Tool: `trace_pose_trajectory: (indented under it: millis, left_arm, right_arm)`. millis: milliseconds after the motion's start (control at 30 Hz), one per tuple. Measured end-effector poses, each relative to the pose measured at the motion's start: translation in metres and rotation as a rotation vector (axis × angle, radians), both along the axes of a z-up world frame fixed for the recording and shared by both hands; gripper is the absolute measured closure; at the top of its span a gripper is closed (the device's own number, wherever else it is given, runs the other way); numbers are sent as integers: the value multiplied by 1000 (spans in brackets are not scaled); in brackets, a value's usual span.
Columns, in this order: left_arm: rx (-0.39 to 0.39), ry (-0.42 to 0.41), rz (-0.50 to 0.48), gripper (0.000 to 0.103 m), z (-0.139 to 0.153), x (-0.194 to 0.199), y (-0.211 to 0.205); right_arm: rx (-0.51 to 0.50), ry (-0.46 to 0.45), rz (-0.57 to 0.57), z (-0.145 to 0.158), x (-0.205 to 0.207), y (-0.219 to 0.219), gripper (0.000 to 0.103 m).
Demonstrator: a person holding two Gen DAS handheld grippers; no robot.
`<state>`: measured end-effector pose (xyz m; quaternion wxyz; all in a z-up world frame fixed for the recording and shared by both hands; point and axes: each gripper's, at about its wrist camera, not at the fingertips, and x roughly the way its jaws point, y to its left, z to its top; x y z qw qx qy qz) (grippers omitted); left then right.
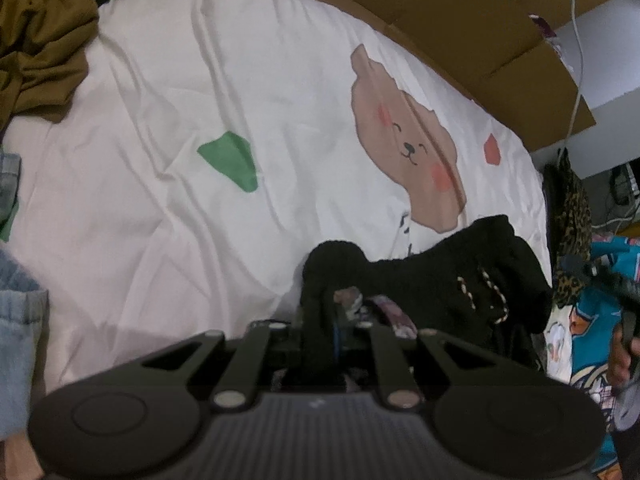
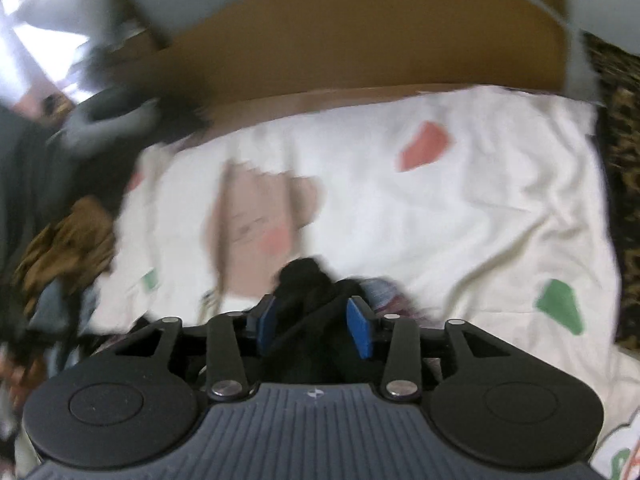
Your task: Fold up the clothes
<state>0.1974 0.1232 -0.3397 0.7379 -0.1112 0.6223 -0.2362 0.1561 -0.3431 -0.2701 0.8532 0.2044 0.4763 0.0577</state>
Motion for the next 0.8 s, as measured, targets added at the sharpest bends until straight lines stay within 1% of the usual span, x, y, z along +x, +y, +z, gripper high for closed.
trace_pose_trajectory:
  millis: [33, 100, 167, 267, 300, 333, 367, 400, 433, 567, 633, 800]
  left_arm:
    - [1, 4, 3, 91, -1, 0, 0]
    - [4, 10, 5, 91, -2, 0, 0]
    - [7, 10, 1, 91, -2, 0, -1]
    - [8, 12, 0, 91, -4, 0, 0]
    - [7, 14, 1, 91, -4, 0, 0]
    - [7, 15, 1, 91, -5, 0, 0]
    - [7, 15, 0, 91, -5, 0, 0]
    - [8, 15, 0, 91, -5, 0, 0]
    - [7, 15, -1, 91, -5, 0, 0]
    - [4, 11, -1, 91, -4, -1, 0]
    - [3, 10, 1, 91, -4, -1, 2]
    - [-2, 6, 14, 91, -2, 1, 3]
  right_arm:
    - [9, 23, -22, -5, 5, -3, 52]
    - [36, 97, -47, -21, 15, -3, 52]
    - [18, 171, -53, -36, 21, 5, 52]
    - [-26, 215, -27, -46, 23, 20, 52]
    - [-48, 214, -15, -47, 22, 23, 53]
    - [-64, 213, -8, -47, 21, 25, 57]
    - [-59, 216, -9, -48, 20, 24, 78]
    - [-53, 220, -9, -49, 19, 23, 89]
    - [-47, 225, -13, -50, 17, 21, 97]
    - [-53, 188, 0, -39, 9, 21, 102]
    - [-30, 162, 16, -28, 3, 24, 102]
    - [30, 104, 107, 1, -14, 39, 102]
